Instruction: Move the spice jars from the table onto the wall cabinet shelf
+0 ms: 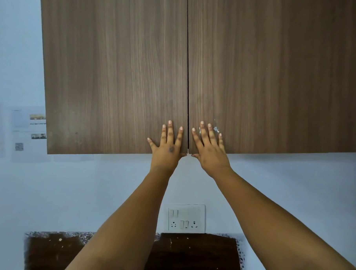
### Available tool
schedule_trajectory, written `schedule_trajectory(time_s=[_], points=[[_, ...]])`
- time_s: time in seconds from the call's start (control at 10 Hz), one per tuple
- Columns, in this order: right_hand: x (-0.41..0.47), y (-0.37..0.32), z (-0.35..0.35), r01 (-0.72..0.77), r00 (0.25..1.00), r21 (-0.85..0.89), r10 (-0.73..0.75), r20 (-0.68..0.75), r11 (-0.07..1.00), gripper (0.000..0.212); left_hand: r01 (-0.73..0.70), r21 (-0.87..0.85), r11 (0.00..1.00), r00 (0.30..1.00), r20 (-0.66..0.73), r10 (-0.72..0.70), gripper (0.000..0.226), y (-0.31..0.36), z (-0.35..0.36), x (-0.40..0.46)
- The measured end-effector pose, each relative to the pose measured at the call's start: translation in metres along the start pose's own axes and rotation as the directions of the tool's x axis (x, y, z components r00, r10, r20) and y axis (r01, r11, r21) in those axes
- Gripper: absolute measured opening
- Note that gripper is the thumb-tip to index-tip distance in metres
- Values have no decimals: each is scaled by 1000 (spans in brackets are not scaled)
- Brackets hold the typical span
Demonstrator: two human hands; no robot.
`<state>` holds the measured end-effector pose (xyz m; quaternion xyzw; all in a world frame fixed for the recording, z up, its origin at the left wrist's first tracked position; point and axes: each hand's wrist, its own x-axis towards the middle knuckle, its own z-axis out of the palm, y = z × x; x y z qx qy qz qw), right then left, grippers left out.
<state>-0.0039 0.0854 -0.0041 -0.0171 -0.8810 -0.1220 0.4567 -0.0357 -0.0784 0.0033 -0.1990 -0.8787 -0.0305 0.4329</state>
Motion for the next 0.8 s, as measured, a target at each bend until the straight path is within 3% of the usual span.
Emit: schedule_trajectory(time_s=[0.3, 0.5, 0.7, 0.8], points=[[0, -4, -4, 3, 1000, -39, -2, 12, 999, 92, 10, 16, 1000, 1000, -22, -9, 86, 1, 2, -2], [-2, -3, -6, -17, 1000, -12, 17, 17, 1000, 92, 54, -17, 998, 998, 31, -54, 88, 7, -5, -3], [-3, -18, -18, -96, 990, 46, 90, 109, 994, 89, 80, -67, 995, 988, 140, -70, 84, 17, -27, -6], [-2, -32, -30, -139, 986, 77, 131, 108, 987, 76, 19, -65, 998, 998, 68, -15, 73, 15, -37, -10]])
